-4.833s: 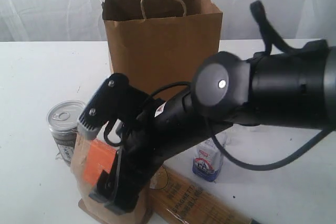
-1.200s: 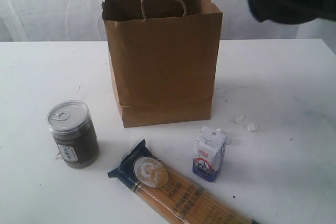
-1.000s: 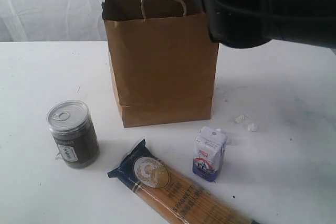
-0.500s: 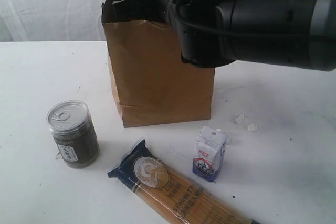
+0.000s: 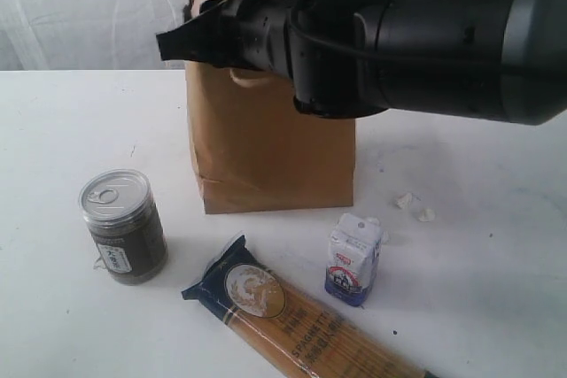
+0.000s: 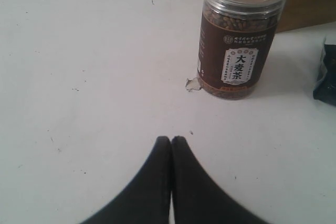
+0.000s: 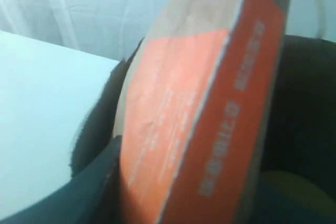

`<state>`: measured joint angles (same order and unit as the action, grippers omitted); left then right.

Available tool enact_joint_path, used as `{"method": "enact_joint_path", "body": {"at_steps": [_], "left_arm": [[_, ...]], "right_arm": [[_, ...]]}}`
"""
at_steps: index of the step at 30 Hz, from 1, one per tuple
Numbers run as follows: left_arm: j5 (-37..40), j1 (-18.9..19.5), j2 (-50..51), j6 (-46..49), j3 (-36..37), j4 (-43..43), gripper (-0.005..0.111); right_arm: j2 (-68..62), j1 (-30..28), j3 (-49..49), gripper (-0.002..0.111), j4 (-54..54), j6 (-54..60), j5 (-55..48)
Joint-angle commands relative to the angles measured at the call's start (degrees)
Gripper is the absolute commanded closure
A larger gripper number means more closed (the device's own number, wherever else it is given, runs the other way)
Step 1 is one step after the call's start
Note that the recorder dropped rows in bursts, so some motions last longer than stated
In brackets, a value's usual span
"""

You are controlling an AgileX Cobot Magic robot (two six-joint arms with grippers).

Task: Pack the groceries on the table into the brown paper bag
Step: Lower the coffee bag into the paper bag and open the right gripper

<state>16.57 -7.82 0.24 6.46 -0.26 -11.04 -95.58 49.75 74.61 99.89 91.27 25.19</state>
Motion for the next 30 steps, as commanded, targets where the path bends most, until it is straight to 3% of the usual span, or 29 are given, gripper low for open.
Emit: {"method": "enact_joint_path", "body": {"at_steps": [1, 6, 14, 20, 30], "left_arm": [[-0.29, -0.25, -0.24, -0.44, 0.26, -0.9, 0.107], [-0.29, -0.25, -0.24, -0.44, 0.26, -0.9, 0.107], [-0.29, -0.25, -0.24, -0.44, 0.26, -0.9, 0.107], [-0.29, -0.25, -0.24, -0.44, 0.26, -0.9, 0.107], [-0.29, -0.25, -0.24, -0.44, 0.26, -0.9, 0.107]], "right_arm": [[0.74, -0.1, 0.6, 0.107, -0.98, 4.8, -0.11], [0.74, -0.1, 0.6, 0.104, -0.76, 5.06, 7.73], [0.74, -0.1, 0.6, 0.076, -0.38, 5.06, 8.68], [0.74, -0.1, 0.6, 0.062, 0.05, 5.06, 10.13], [0.74, -0.1, 0.6, 0.062, 0.05, 4.45, 13.97]]}}
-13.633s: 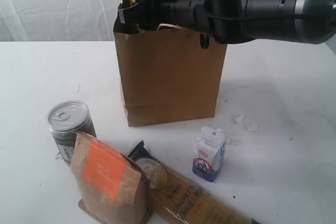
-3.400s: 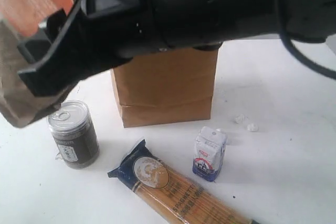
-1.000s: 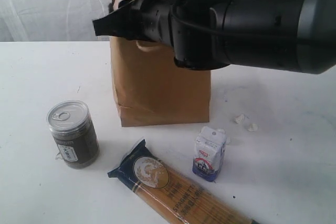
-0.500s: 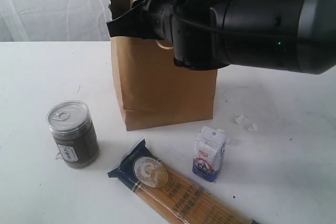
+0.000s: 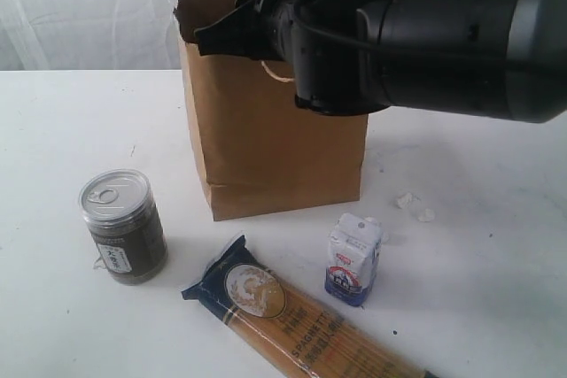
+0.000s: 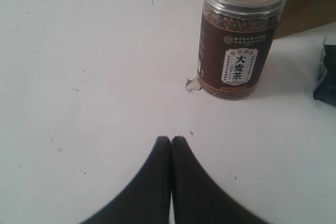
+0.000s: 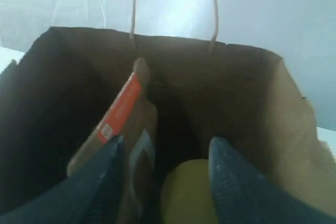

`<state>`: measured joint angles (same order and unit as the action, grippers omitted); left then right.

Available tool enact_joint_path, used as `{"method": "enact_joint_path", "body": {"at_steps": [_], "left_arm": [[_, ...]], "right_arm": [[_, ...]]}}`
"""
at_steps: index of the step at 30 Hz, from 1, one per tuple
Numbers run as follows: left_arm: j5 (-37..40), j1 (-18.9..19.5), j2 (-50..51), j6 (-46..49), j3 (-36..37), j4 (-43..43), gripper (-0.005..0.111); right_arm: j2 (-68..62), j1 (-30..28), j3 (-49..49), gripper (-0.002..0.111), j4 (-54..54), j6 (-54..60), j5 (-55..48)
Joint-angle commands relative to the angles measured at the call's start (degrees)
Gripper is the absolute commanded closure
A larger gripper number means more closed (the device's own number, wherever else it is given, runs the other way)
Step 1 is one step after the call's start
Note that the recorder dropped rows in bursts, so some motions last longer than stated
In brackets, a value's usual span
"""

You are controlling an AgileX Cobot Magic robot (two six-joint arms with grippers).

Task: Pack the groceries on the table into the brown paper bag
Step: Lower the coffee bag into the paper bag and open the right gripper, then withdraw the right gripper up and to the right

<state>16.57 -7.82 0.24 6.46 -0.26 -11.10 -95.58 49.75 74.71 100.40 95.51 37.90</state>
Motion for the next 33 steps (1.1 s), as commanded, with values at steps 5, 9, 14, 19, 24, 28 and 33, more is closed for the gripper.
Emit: {"method": "enact_joint_path", "body": {"at_steps": [5, 9, 14, 19, 24, 28, 33], "left_arm": [[-0.29, -0.25, -0.24, -0.44, 0.26, -0.84, 0.107], [-0.29, -0.25, -0.24, -0.44, 0.26, -0.84, 0.107], [-0.29, -0.25, -0.24, -0.44, 0.26, -0.84, 0.107], [-0.29, -0.25, -0.24, -0.44, 0.26, -0.84, 0.107], [-0.29, -0.25, -0.24, -0.44, 0.26, -0.84, 0.107], [-0.28, -0.25, -0.24, -0.44, 0.26, -1.34, 0.107], [-0.28, -0.25, -0.24, -0.44, 0.26, -1.52, 0.107]], "right_arm": [[0.74, -0.1, 0.5, 0.062, -0.46, 0.23, 1.01], [0.74, -0.1, 0.5, 0.062, -0.46, 0.23, 1.01], [0.74, -0.1, 0.5, 0.052, -0.46, 0.23, 1.01], [1.54, -0.1, 0.5, 0.049, -0.46, 0.23, 1.01], [6.11, 1.79, 0.5, 0.049, -0.46, 0.23, 1.12], [10.43, 2.97, 0.5, 0.049, -0.46, 0.23, 2.03], [14.91, 3.34, 0.5, 0.053, -0.46, 1.98, 8.05]]}}
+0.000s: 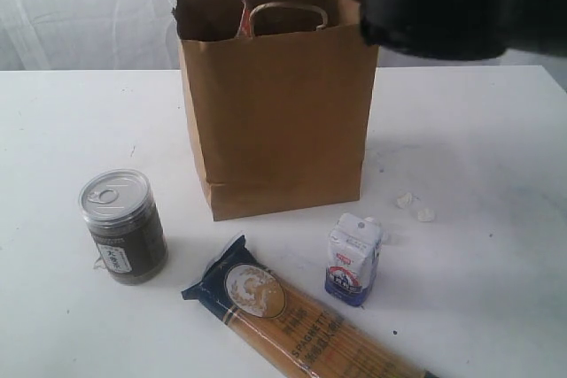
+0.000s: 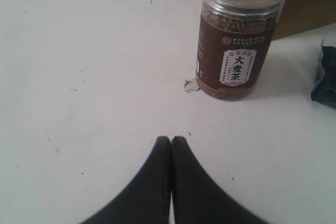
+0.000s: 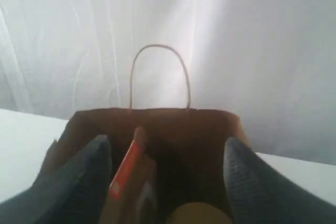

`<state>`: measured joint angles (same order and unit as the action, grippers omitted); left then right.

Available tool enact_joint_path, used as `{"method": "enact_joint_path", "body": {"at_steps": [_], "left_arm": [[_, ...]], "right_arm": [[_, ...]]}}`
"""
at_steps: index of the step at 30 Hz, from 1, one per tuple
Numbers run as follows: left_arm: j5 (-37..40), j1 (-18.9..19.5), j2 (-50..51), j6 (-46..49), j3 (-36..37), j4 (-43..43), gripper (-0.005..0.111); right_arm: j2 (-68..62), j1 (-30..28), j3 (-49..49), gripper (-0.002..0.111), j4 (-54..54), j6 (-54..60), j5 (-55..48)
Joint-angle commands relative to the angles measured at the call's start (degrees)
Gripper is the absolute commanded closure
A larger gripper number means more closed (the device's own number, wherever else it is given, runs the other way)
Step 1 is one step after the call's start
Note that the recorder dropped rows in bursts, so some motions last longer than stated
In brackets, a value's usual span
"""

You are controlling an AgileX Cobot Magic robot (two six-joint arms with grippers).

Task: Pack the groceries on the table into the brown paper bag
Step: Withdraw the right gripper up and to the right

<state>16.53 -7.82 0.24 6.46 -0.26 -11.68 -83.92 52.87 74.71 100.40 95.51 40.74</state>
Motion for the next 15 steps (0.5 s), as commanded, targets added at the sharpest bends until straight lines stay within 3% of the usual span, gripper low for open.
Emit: {"method": "enact_joint_path", "body": {"at_steps": [1, 6, 9, 15], "left_arm": [[-0.25, -0.25, -0.24, -0.44, 0.26, -0.93, 0.107], [-0.25, -0.25, -0.24, -0.44, 0.26, -1.01, 0.107], [-0.25, -0.25, -0.24, -0.44, 0.26, -1.11, 0.107], [-0.25, -0.25, -0.24, -0.44, 0.26, -1.13, 0.107]], "right_arm": [[4.15, 0.22, 0.5, 0.056, -0.46, 4.79, 7.32], [6.27, 0.22, 0.5, 0.087, -0.46, 27.31, 23.23], [6.32, -0.46, -0.31, 0.108, -0.46, 27.32, 29.22], [6.45, -5.02, -10.05, 0.108, -0.46, 27.32, 29.22]]}}
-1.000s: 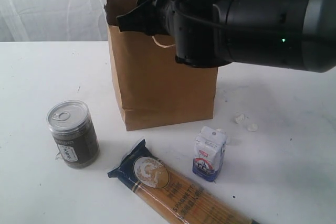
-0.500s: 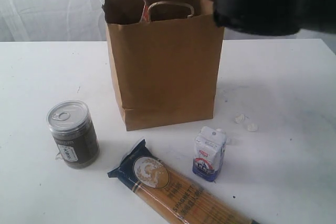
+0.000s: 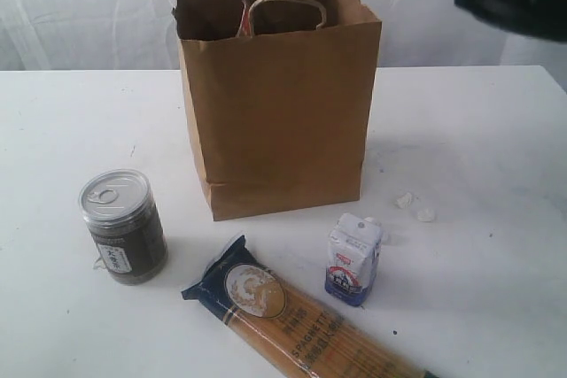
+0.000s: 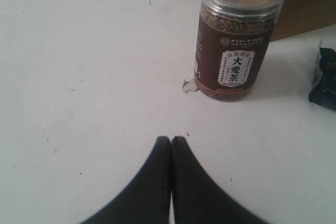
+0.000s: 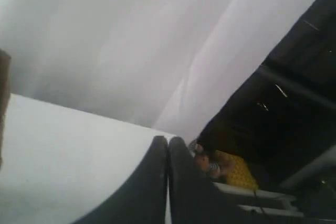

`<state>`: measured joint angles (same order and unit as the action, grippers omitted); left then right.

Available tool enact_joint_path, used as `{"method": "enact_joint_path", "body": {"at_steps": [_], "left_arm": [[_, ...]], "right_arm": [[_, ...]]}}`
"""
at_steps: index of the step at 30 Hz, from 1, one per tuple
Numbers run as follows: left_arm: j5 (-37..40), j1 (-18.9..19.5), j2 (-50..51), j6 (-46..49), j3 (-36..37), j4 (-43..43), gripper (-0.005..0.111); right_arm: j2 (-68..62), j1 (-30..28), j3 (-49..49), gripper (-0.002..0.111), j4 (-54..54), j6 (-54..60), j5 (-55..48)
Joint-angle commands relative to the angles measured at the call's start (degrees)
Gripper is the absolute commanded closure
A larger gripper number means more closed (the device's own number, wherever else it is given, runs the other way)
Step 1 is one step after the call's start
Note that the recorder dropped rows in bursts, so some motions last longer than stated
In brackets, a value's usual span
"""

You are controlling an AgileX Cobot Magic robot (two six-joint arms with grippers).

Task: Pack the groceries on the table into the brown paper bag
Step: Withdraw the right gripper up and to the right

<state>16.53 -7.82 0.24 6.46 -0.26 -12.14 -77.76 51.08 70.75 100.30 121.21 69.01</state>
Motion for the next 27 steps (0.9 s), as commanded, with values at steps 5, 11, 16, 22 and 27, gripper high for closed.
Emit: {"method": "enact_joint_path", "body": {"at_steps": [5, 11, 16, 22, 27], "left_arm": [[-0.25, -0.25, -0.24, -0.44, 0.26, -0.67, 0.107], [-0.25, -0.25, -0.24, -0.44, 0.26, -0.67, 0.107], [-0.02, -0.25, -0.24, -0.44, 0.26, -0.67, 0.107], [-0.04, -0.25, -0.24, -0.29, 0.26, -0.67, 0.107], [-0.04, -0.25, -0.24, -0.29, 0.26, -0.67, 0.107]], "right_arm": [[0.28, -12.49, -20.08, 0.108, -3.53, 1.62, -0.23], [2.35, -27.52, -27.95, 0.108, -13.47, -24.05, -0.47], [7.85, -40.42, -28.29, 0.108, -10.34, -73.14, -16.94], [8.94, -54.88, -28.5, 0.108, -53.95, -136.24, -38.79], [14.13, -62.31, -28.5, 0.108, -107.59, -163.5, -35.27]]}}
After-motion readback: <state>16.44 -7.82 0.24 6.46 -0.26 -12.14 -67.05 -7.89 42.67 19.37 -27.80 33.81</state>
